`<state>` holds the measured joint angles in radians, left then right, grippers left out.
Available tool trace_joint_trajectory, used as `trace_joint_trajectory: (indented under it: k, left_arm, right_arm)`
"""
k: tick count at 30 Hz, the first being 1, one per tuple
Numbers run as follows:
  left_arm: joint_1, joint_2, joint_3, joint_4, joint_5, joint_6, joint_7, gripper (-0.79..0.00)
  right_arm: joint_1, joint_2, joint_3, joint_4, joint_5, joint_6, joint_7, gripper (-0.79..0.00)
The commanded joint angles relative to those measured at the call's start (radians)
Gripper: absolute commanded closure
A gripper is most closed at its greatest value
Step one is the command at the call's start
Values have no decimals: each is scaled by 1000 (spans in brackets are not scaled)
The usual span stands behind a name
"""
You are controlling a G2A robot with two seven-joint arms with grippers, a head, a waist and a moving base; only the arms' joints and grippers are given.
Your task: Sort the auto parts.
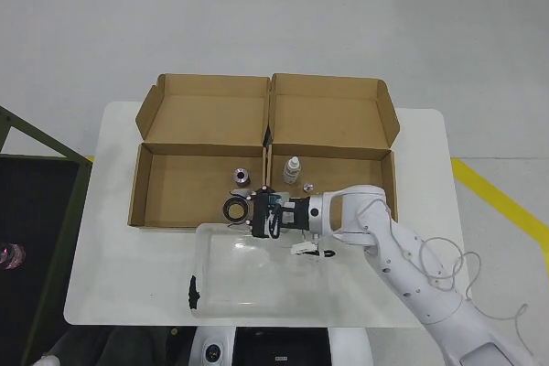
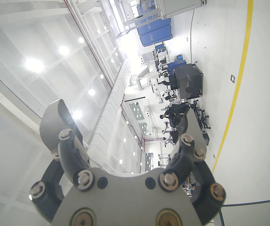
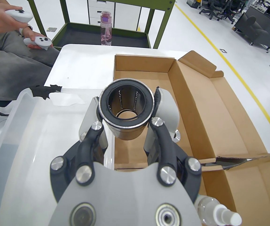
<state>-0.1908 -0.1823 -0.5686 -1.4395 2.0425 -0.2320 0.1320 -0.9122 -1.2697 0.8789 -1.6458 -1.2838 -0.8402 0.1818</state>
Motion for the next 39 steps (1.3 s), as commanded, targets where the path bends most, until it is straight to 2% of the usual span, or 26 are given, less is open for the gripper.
trace_joint_trajectory:
  k: [1,24,39]
  left_arm:
    - [0,0,0,0,0,0,0,-785]
    - [0,0,0,0,0,0,0,-785]
    - [0,0,0,0,0,0,0,-785]
  right_arm:
    - [16,-4,-8,16,3,7,-3,0]
    - [183,-68,-136,233,32,72,44,0]
    - [233,-108,-203,346,38,106,102,0]
